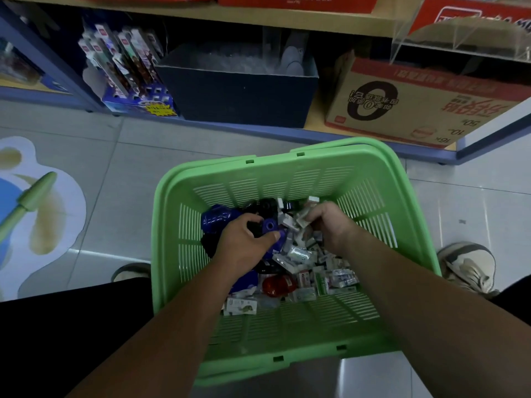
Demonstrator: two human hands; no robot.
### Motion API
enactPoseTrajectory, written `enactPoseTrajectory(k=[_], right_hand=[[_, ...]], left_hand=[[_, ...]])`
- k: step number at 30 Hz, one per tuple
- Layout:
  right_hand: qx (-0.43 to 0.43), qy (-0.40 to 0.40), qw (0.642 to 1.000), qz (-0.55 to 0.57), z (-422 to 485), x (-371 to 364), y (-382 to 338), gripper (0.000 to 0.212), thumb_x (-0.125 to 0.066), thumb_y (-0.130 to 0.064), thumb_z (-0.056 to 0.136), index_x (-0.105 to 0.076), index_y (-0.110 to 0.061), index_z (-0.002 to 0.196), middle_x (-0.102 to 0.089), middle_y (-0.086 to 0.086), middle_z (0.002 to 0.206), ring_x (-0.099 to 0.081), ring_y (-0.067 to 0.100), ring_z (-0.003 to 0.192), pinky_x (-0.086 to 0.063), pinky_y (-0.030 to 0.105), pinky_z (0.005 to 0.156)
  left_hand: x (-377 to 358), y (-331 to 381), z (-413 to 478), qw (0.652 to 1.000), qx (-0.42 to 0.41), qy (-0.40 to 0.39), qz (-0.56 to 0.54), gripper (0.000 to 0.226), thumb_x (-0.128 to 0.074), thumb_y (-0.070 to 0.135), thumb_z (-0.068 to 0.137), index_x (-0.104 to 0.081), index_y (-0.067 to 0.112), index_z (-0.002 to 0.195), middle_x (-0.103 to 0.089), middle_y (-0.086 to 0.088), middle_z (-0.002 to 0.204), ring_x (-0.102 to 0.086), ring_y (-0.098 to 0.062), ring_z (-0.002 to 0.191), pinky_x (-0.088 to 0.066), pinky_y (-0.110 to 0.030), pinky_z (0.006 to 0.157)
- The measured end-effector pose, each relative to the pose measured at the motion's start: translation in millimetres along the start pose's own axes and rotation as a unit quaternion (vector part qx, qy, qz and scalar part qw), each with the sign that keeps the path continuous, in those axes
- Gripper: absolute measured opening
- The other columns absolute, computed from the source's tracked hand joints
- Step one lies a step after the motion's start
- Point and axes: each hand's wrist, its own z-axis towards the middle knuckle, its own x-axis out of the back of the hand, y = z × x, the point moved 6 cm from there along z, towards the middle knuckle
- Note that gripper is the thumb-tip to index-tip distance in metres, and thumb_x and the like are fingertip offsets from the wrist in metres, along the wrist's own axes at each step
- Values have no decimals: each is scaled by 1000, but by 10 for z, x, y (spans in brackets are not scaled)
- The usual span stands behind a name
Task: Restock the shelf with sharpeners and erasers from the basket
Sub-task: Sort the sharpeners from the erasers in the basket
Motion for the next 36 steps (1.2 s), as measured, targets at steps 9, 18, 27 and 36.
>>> enactPoseTrajectory(k=[9, 18, 27, 36], right_hand=[[57, 84, 995, -16, 111, -238, -112, 80, -90, -31, 81, -53, -7, 147, -60, 16, 142, -58, 31, 111, -51, 36, 77], [190, 184, 964, -12, -258, 90, -213, 24, -73, -21, 89, -62, -13, 70, -55, -3, 58, -47, 14, 54, -40, 24, 56], [197, 32, 972, -127, -520, -237, -213, 21, -61, -27, 106, -68, -9, 114, -73, 11, 97, -69, 22, 85, -60, 43, 84], [136, -84, 977, -143, -486, -942, -89, 34, -55, -31, 109, -60, -13, 137, -71, 5, 118, -71, 24, 104, -63, 45, 88]], left_hand=[[104, 52, -73, 993, 17, 49, -102, 49, -90, 34, 78, -66, 27, 121, -68, -2, 108, -70, -20, 91, -62, -36, 82], [277, 306, -197, 995, -47, 82, 35, 55, -78, 22, 90, -55, 23, 141, -63, 11, 89, -65, -6, 78, -54, -18, 69], [697, 665, -297, 924, -128, 111, 342, 50, -71, 17, 89, -53, 19, 136, -67, -5, 87, -67, -27, 76, -59, -36, 63], [758, 701, -303, 825, -185, 134, 517, 56, -69, 9, 84, -47, 17, 135, -54, -7, 130, -49, -28, 122, -52, -39, 91]])
